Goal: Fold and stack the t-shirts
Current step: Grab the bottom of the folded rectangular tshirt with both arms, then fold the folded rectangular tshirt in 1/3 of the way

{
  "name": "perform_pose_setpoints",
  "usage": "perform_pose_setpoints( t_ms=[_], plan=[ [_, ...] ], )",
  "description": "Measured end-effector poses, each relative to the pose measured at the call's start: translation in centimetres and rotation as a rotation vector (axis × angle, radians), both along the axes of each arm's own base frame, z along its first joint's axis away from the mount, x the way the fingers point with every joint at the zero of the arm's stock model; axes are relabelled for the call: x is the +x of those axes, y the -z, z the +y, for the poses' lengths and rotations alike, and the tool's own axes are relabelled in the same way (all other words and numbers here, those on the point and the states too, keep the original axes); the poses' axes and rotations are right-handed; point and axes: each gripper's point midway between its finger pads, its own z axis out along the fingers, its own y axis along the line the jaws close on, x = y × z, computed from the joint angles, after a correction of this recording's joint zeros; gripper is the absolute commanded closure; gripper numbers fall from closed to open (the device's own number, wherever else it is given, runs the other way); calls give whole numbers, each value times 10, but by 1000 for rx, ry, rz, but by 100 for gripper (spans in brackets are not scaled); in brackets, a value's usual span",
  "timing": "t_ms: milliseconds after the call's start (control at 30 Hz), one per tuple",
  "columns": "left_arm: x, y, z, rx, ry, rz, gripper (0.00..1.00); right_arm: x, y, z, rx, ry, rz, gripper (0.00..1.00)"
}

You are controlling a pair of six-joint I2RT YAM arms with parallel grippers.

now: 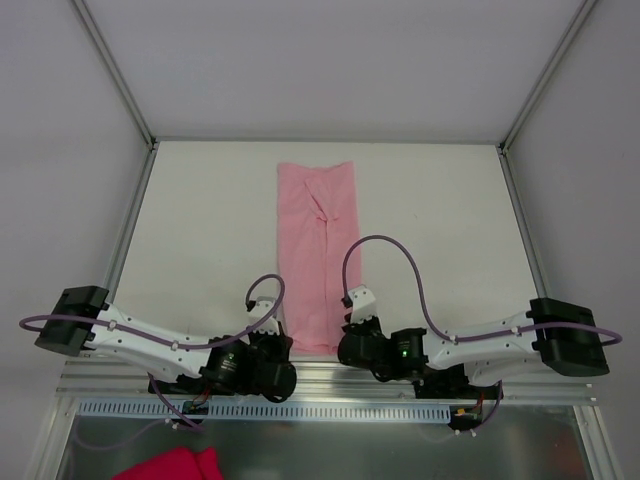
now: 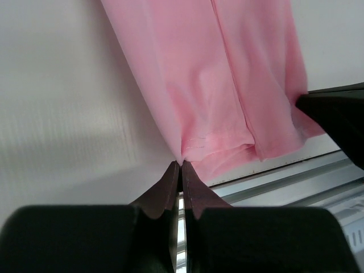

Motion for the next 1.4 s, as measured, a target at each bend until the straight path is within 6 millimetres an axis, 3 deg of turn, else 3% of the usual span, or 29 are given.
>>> perform_pose_setpoints(
  t_ms=[333,667,833,1100,1400],
  plan=[
    [-1,0,17,46,-39,-12,100,-9,-15,-21,-48,15,-76,99],
    [-3,-15,31,26,-66,-46,100,-14,-56,-7,-29,-12,-177,99],
    [3,-32,36,28,-115,-79,100,-14,-69,-3,-21,-17,-205,99],
    [0,-45,41,48,-93,-119,100,-19,-73,-4,-34,-35,-220,99],
    [0,-57,41,203,-64,-220,100,-16,-75,-8,-49,-24,-248,99]
  ],
)
